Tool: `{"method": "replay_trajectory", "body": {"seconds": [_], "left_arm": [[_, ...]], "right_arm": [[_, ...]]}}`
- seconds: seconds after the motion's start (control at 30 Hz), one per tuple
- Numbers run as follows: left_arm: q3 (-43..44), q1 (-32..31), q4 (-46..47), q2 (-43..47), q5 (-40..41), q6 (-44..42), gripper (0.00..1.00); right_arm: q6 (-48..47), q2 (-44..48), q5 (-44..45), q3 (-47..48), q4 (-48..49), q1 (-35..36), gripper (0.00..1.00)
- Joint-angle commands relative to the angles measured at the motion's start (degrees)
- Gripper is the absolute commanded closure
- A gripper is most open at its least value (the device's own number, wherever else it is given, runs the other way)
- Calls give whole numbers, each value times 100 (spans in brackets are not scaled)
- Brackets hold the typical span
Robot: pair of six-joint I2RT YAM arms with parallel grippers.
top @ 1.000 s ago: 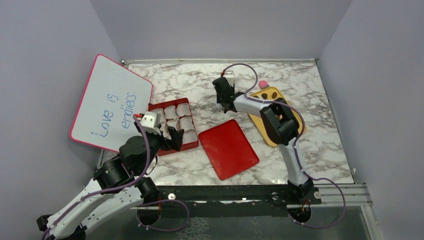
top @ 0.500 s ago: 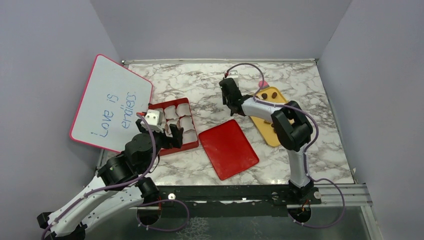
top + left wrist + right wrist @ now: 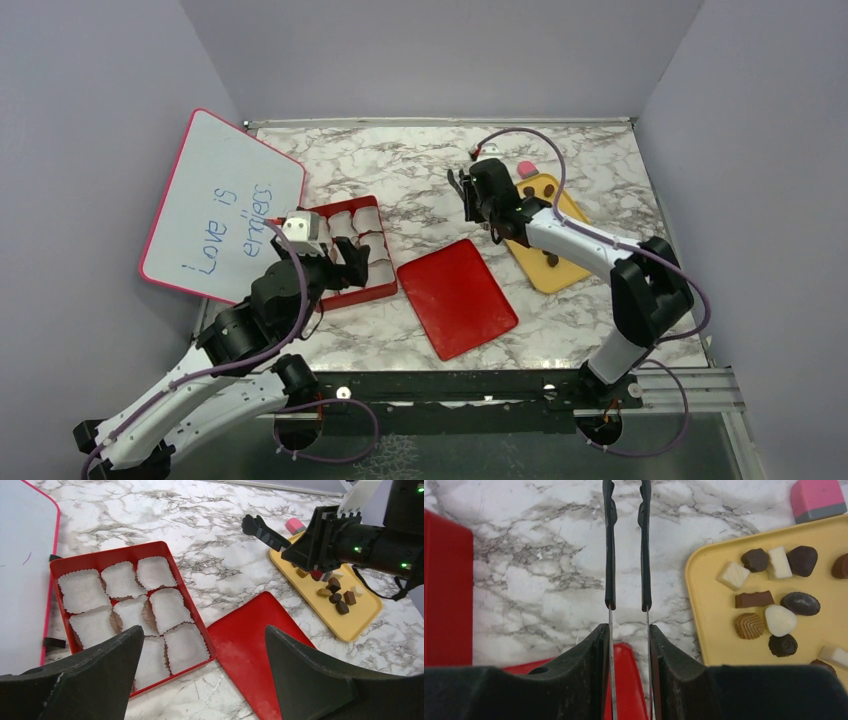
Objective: Pack the chocolate
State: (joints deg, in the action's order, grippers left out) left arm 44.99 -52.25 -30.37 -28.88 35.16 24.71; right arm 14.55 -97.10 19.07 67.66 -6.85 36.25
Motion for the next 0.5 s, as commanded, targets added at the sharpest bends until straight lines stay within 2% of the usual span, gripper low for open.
{"method": "replay_trajectory", "body": {"seconds": [0.0, 0.07, 0.27, 0.47], "left_arm": [[205, -19, 269, -416, -63, 219, 9], [272, -12, 273, -689, -187, 265, 9], [648, -15, 350, -1473, -456, -181, 6], [672, -13, 332, -1488, -641, -776, 5]], "right_arm": [[-96, 709, -915, -119, -935, -31, 64], [-161, 987, -1113, -257, -1165, -39, 64], [155, 1675, -698, -237, -2321, -31, 64], [335, 2141, -396, -192, -3054, -31, 64]]}}
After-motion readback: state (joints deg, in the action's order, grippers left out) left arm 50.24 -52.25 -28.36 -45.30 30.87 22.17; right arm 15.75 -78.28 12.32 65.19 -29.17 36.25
